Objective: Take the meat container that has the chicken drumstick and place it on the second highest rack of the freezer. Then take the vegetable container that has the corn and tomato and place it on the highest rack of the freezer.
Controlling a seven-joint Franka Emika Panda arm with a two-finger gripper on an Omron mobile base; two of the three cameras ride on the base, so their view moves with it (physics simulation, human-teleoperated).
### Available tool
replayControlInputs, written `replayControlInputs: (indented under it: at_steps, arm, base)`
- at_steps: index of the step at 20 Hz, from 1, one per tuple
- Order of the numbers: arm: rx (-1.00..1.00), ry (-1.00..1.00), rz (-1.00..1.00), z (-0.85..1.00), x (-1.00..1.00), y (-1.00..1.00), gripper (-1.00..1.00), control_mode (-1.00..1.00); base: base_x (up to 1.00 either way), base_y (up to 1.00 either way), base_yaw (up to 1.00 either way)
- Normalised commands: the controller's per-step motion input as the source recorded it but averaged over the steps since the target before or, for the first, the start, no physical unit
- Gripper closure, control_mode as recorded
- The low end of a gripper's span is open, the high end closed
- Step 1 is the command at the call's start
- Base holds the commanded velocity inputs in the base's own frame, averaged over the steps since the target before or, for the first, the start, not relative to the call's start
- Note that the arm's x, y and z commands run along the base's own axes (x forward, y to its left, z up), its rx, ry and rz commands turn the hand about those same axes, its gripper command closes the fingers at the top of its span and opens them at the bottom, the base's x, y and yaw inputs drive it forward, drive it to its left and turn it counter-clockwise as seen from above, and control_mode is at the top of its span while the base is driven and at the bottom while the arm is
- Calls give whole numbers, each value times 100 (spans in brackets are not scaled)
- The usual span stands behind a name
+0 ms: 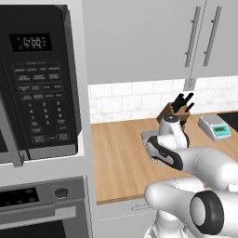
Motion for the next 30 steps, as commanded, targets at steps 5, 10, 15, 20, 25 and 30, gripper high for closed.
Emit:
replayControlInputs:
  at_steps: [5,10,15,20,25,30]
  arm:
    - [0,0,0,0,20,0,-100,-100]
    - [0,0,0,-5,21,0,-100,-100]
    - [-2,0,0,-28,2,0,-100,-100]
    - [0,0,0,-34,0,0,-100,-100]
    - [0,0,0,-22,0,0,-100,-100]
    - [0,4,0,-24,1,0,100,-100]
  base:
    - [0,0,0]
    - [0,0,0]
    - [0,0,0]
    - [0,0,0]
    - [0,0,0]
    - [0,0,0]
